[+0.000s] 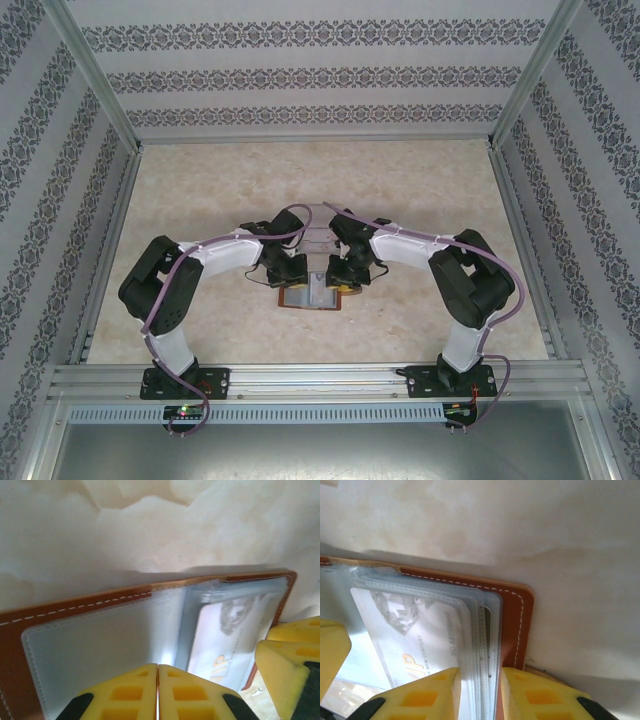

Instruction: Take the credit cards out of the card holder

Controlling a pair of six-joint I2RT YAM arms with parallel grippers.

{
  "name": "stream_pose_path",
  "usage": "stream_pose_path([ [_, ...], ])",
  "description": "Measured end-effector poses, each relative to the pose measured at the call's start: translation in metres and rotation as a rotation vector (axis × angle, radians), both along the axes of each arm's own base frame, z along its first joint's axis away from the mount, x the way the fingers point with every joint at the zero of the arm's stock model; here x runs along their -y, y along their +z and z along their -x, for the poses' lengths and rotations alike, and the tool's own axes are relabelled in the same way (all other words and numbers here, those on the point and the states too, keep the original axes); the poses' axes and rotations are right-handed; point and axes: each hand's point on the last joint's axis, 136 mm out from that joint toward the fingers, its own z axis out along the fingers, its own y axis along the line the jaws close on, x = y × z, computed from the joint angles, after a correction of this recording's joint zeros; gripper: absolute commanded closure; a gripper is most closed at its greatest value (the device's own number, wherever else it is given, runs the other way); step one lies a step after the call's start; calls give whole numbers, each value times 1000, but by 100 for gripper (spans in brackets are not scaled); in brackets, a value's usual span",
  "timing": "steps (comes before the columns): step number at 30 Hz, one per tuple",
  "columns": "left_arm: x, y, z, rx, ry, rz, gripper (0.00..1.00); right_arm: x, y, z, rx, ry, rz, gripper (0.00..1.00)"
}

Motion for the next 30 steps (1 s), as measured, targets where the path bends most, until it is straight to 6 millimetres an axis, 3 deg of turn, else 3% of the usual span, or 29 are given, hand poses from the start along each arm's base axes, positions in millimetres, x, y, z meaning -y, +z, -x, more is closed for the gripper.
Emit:
stream_pose_path([
  [10,10,2,2,-11,13,68,88,-9,10,-1,23,7,-45,76],
  [17,17,5,-2,-4,14,109,86,-13,0,-2,3,10,-53,77],
  [30,15,-7,0,-33,18,102,84,-13,-2,-1,-3,11,-52,77],
])
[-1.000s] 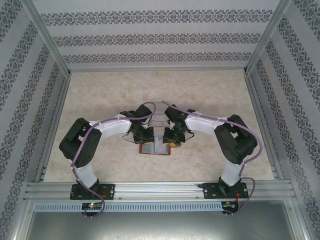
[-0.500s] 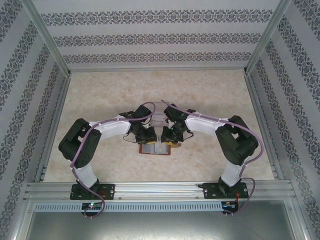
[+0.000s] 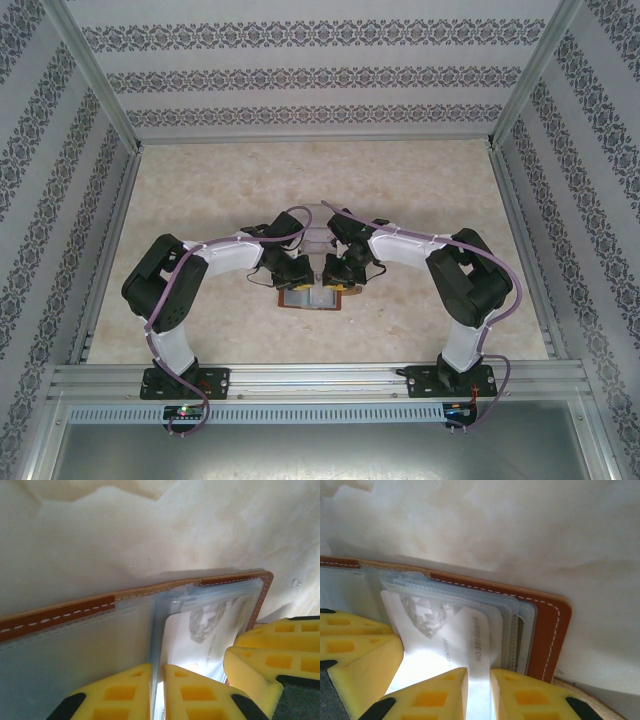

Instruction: Take the credit cards out of the card holder

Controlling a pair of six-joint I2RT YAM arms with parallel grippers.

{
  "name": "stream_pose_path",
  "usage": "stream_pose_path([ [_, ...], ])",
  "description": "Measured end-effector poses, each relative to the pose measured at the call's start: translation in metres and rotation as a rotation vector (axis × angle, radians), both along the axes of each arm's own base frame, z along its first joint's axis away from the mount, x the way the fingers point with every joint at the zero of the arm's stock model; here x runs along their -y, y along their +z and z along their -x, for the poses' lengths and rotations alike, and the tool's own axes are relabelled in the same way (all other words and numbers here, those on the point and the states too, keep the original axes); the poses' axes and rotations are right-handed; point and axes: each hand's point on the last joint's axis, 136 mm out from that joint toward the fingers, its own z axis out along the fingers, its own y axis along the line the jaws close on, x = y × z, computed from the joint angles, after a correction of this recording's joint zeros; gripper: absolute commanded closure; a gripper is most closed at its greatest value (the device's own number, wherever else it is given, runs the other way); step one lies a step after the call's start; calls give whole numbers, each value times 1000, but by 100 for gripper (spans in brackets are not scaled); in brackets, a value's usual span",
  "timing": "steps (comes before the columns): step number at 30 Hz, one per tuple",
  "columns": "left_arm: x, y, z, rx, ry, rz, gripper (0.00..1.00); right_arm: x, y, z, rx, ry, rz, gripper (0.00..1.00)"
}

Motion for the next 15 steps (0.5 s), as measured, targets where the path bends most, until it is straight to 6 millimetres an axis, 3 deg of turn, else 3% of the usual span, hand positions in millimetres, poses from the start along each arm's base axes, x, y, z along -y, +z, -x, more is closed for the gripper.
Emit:
stream_pose_path([
  [15,3,-4,1,-24,-3,23,80,0,0,0,0,0,0,77],
])
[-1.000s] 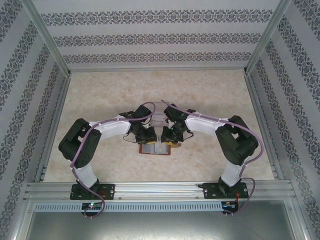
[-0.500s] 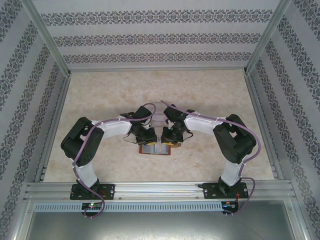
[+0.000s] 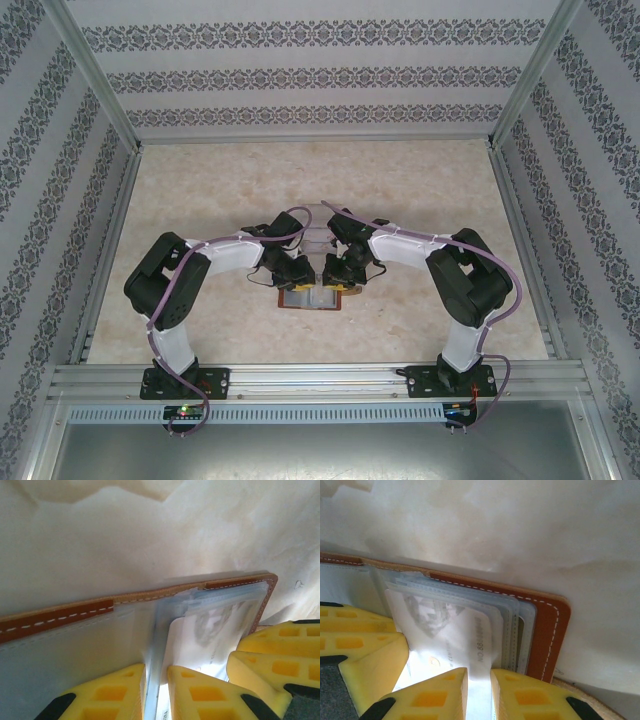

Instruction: Take the credit cards out of the card holder

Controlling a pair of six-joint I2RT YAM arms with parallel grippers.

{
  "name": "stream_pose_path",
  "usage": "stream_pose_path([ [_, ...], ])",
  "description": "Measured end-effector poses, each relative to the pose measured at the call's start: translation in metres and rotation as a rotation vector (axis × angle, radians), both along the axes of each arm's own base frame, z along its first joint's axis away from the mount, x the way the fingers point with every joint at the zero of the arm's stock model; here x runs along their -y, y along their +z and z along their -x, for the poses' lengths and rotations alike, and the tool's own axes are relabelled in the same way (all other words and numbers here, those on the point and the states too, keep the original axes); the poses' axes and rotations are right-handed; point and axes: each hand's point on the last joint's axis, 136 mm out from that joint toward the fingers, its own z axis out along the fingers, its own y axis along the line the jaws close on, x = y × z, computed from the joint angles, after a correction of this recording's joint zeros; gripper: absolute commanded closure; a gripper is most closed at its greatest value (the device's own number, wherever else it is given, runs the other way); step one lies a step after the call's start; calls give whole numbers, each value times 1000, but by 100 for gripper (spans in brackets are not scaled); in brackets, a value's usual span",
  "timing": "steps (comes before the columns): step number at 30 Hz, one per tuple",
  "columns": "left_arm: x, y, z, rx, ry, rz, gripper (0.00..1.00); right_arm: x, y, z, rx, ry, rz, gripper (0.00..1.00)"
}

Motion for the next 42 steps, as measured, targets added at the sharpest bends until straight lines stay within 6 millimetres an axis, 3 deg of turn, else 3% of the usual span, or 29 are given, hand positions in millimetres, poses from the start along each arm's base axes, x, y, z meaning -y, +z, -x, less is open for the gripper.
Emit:
stream_pose_path([
  [6,1,-1,0,-13,3,18,81,0,0,0,-1,0,1,77],
  [12,2,0,0,-20,9,24,89,0,0,0,-2,0,2,77],
  [15,2,0,-1,-18,11,24,92,0,0,0,-1,0,2,71],
  [30,-10,2,-2,32,-4,-42,96,-1,1,-1,3,0,-2,69],
  [38,-8,7,-3,47,-2,-21,85,-1,1,-1,3,0,-2,69],
  [42,0,7,-2,43,9,36,84,-1,1,-1,3,0,-2,70],
])
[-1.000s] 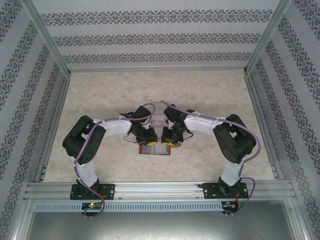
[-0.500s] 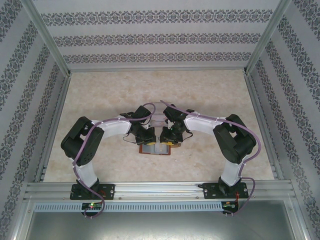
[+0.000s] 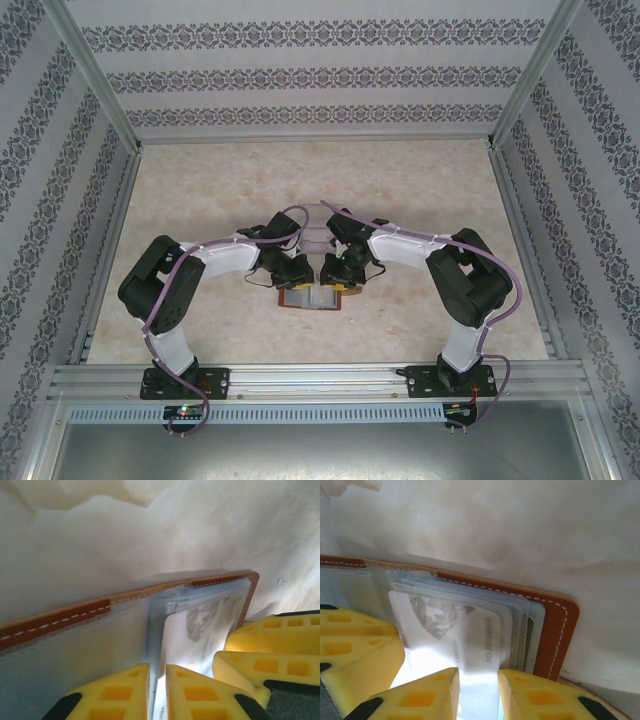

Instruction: Take the credit cards out of the card holder

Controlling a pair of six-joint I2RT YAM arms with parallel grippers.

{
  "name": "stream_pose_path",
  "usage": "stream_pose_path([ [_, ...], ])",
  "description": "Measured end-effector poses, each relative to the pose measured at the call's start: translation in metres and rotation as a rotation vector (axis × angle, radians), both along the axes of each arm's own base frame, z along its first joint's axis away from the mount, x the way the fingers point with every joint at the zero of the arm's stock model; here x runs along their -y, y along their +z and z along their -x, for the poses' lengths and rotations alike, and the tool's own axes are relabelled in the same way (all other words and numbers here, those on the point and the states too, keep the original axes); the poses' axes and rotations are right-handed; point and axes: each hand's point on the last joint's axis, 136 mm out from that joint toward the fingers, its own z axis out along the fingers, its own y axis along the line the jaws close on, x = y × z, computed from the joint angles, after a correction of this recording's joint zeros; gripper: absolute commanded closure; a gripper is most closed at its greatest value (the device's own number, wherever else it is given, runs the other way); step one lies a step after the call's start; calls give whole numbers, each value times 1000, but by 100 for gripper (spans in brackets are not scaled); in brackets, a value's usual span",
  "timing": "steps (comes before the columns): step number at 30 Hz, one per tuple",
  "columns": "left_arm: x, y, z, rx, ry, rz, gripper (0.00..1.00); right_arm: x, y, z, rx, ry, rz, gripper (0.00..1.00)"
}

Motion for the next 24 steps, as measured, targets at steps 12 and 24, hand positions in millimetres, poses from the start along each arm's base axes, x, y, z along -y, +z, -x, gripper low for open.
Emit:
stream_pose_path([
  [12,4,2,-3,0,24,28,86,0,0,0,-2,0,1,69],
  [24,3,6,-7,24,34,21,85,0,0,0,-2,0,1,69],
])
